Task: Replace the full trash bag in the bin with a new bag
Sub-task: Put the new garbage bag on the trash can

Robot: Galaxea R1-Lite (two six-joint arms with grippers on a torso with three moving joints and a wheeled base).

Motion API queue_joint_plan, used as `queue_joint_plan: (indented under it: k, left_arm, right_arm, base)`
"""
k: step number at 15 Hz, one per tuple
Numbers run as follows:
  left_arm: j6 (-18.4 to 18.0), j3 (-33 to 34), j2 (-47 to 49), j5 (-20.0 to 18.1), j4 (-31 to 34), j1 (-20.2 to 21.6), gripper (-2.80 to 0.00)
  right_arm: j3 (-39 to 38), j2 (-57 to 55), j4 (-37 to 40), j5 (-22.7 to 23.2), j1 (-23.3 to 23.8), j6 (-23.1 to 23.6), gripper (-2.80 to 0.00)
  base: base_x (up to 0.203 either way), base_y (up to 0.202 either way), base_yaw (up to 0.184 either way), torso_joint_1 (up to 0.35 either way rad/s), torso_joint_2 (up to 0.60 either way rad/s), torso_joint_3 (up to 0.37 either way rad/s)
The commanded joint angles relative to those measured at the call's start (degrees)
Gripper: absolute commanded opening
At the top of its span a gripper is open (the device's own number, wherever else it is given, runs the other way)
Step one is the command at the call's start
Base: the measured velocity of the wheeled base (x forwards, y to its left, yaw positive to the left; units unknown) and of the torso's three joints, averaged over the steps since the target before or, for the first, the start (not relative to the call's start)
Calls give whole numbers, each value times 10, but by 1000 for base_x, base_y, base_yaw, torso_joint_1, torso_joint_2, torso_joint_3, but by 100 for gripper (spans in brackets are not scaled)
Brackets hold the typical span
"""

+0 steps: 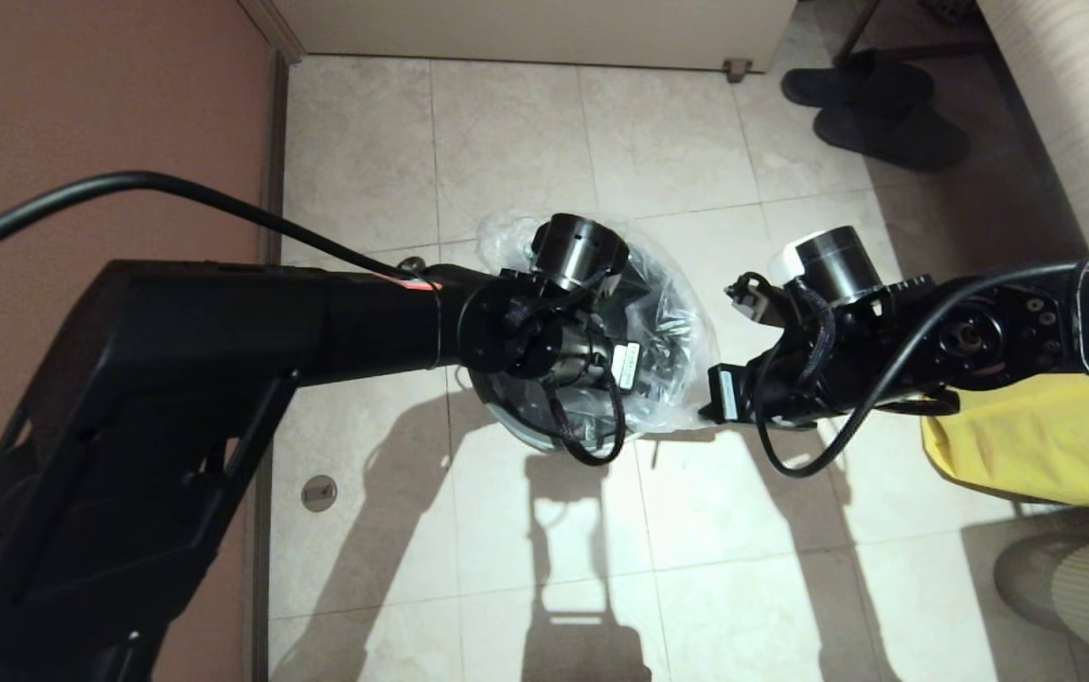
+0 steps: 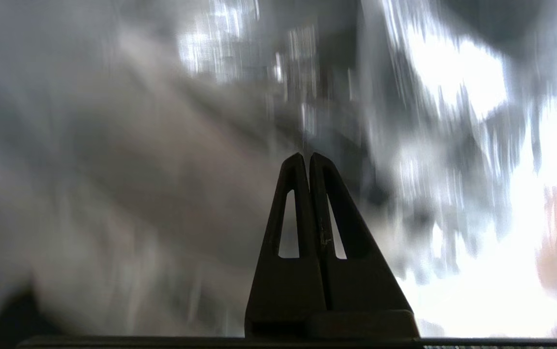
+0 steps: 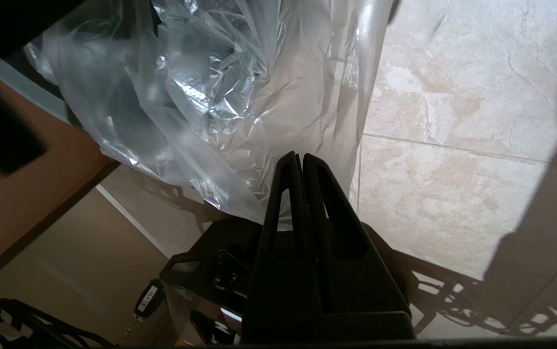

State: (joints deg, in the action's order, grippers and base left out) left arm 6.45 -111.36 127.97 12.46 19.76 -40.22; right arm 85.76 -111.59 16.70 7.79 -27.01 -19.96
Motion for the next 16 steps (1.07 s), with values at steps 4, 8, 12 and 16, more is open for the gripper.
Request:
queue_joint_plan:
  k: [4,8,12,16]
  left_arm:
    - [-28,0,-31,-3,87,-6,-280]
    - [-23,1,-38,-21,139,-6,-280]
    - [-7,2,-44,-27,209,-6,-280]
    - [12,12,-83,-29,210,-7,-280]
  right_arm:
    - [3,-13,5,0,-4,-1,-280]
    - [4,-12,20,0,-4,-1,-280]
    - [7,-21,20,0,-5,-1,-280]
    - [7,-23,20,0,-6,-2,-280]
  base:
    - [0,0,0,0,0,0]
    - [0,0,0,0,0,0]
    - [0,0,0,0,0,0]
    - [0,0,0,0,0,0]
